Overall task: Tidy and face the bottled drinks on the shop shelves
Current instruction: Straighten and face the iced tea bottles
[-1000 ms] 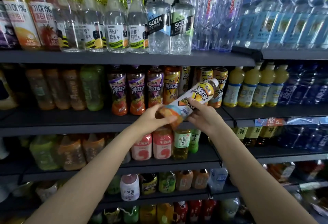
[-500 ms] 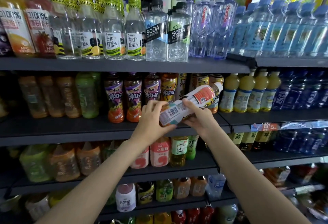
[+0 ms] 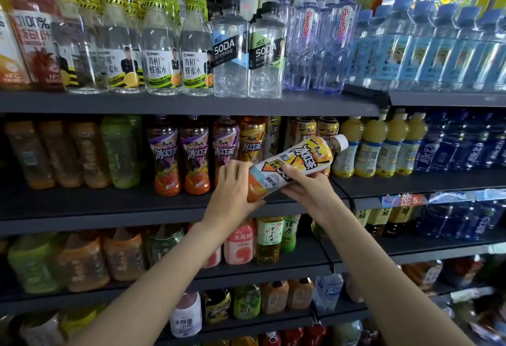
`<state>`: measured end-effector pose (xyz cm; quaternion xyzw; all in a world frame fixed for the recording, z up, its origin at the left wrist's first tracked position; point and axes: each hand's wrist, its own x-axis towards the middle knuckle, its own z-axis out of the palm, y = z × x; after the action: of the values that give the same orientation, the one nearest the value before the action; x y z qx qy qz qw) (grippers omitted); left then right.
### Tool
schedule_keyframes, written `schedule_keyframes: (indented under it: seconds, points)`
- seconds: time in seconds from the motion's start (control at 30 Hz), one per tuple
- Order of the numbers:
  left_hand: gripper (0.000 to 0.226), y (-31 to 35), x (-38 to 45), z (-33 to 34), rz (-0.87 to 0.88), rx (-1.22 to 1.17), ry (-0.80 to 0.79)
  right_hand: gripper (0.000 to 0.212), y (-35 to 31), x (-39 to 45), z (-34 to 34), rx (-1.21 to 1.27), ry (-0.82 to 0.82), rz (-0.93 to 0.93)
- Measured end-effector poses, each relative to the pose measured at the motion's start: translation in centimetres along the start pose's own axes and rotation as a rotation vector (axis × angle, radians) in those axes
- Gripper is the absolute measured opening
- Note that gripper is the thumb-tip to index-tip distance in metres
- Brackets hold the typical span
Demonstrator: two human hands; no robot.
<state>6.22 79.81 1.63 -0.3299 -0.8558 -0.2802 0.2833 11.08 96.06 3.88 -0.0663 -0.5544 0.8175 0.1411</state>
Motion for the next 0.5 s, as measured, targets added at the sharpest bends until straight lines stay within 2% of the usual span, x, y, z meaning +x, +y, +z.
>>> schedule_keyframes:
  seconds: [0.07,0.17,0.3,0.37,0.5]
  points:
    - [0.072,-0.3,0.3,0.4,-0.032,-0.091,-0.060,0.037,-0.1,0.4,-0.4,-0.113,0.010,-0.056]
    - [0.071,-0.7,1.0,1.3,-0.102,-0.233,-0.130,0.038,-0.6,1.3,-0.4,-0.432,-0.010,-0.173]
    - [0.069,-1.0,1.6,3.0,-0.239,-0.393,-0.130,0.054,-0.4,3.4,1.3,-0.851,-0.011,-0.330]
    - [0.066,-1.1,1.9,3.8,-0.303,-0.454,-0.084,0.055,0.1,4.7,2.1,-0.950,-0.020,-0.359]
    - [0.058,-1.8,3.1,4.5,-0.383,-0.445,-0.001,0.063,1.4,6.7,2.7,-0.983,-0.082,-0.324]
